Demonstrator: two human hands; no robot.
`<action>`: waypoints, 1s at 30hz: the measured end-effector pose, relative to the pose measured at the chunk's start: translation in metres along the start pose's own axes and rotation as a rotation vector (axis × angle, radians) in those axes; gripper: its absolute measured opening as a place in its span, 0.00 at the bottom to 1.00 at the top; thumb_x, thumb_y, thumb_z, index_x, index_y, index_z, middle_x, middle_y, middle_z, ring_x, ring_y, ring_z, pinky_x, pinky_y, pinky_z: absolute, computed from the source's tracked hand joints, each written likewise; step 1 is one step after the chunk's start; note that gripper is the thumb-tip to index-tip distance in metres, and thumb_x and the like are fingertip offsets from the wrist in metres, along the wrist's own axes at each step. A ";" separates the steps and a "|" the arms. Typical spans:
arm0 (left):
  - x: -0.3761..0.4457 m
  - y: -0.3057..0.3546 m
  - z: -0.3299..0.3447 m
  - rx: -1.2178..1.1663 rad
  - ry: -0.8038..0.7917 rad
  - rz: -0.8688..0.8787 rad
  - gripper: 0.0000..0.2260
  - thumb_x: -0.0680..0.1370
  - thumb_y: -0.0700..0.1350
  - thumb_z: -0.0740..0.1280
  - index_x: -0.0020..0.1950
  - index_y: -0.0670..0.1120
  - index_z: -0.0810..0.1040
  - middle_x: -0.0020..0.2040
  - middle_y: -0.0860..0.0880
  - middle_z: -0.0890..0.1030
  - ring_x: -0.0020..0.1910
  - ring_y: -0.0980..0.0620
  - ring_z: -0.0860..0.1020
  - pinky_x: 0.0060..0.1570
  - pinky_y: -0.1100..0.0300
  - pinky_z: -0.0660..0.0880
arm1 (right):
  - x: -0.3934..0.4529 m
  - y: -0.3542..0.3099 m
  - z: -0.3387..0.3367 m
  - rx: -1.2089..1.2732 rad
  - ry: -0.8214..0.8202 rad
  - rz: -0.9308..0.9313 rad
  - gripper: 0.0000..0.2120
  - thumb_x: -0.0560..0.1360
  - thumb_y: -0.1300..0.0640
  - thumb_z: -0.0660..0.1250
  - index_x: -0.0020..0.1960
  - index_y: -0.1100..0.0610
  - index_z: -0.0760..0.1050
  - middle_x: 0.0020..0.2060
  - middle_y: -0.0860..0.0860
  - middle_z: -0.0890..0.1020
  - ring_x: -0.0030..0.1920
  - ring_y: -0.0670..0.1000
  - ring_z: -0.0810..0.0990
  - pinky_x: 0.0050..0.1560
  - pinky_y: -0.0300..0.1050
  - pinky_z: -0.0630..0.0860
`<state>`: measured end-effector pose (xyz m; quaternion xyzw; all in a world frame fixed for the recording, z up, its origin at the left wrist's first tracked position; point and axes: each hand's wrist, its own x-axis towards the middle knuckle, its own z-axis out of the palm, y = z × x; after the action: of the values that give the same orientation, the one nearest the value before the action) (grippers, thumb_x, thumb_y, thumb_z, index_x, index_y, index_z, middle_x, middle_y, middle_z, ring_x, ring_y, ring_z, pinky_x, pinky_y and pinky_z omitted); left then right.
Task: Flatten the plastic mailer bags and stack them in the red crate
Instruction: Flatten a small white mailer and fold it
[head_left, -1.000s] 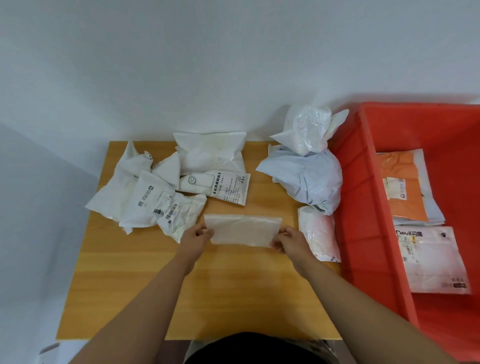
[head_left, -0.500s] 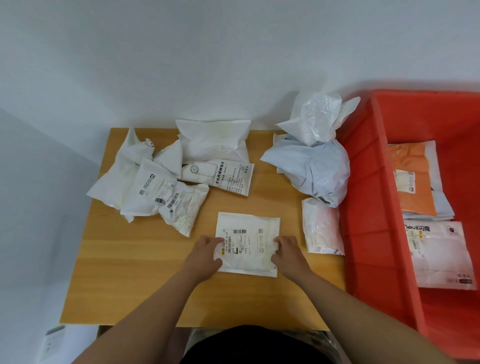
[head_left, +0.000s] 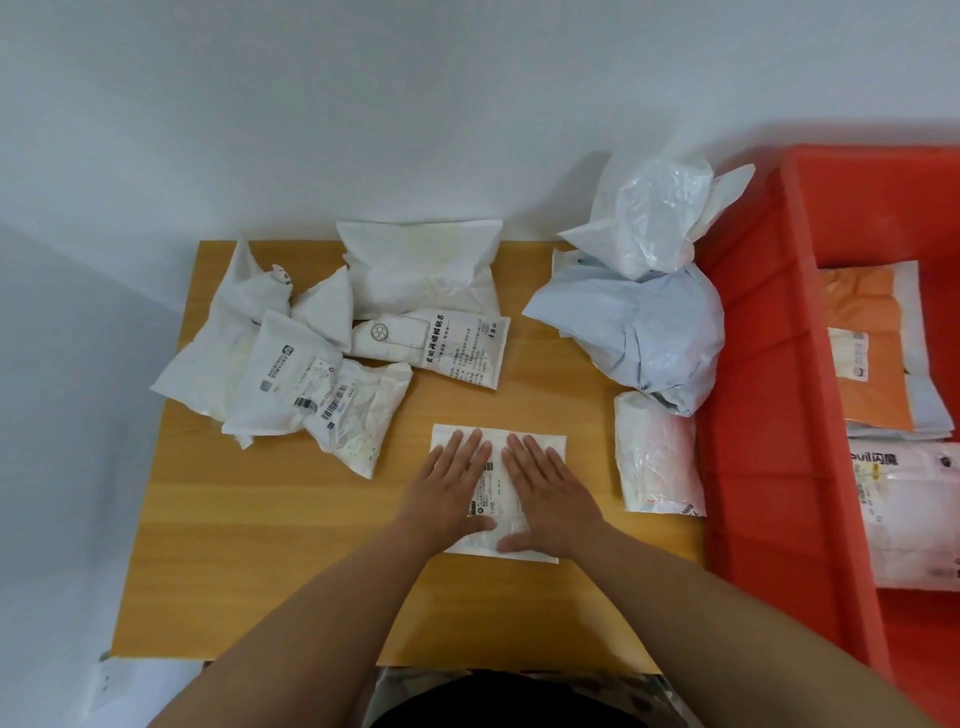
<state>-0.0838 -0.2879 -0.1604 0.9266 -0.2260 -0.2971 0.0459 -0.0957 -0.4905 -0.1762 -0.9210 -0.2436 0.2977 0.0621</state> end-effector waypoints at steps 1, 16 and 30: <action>0.003 -0.002 0.002 0.023 -0.014 -0.010 0.53 0.72 0.71 0.63 0.76 0.50 0.27 0.78 0.48 0.38 0.78 0.44 0.40 0.77 0.48 0.48 | 0.002 0.002 0.003 0.003 0.000 -0.002 0.60 0.68 0.22 0.58 0.72 0.51 0.19 0.75 0.52 0.26 0.75 0.52 0.24 0.76 0.52 0.30; 0.008 0.000 0.006 -0.002 -0.076 -0.059 0.52 0.74 0.71 0.60 0.74 0.47 0.26 0.72 0.52 0.24 0.74 0.48 0.27 0.76 0.52 0.35 | 0.017 -0.007 -0.005 -0.043 -0.023 -0.056 0.62 0.67 0.21 0.59 0.77 0.59 0.29 0.76 0.53 0.29 0.76 0.50 0.25 0.75 0.50 0.29; 0.006 0.000 0.002 0.007 -0.121 -0.051 0.60 0.69 0.69 0.69 0.74 0.45 0.26 0.76 0.47 0.26 0.75 0.44 0.28 0.76 0.50 0.35 | -0.010 0.001 -0.005 0.056 0.002 0.158 0.60 0.65 0.21 0.47 0.78 0.61 0.29 0.74 0.53 0.26 0.75 0.51 0.27 0.75 0.48 0.30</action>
<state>-0.0810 -0.2909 -0.1652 0.9127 -0.2054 -0.3527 0.0213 -0.0998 -0.4959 -0.1668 -0.9355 -0.1617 0.3076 0.0642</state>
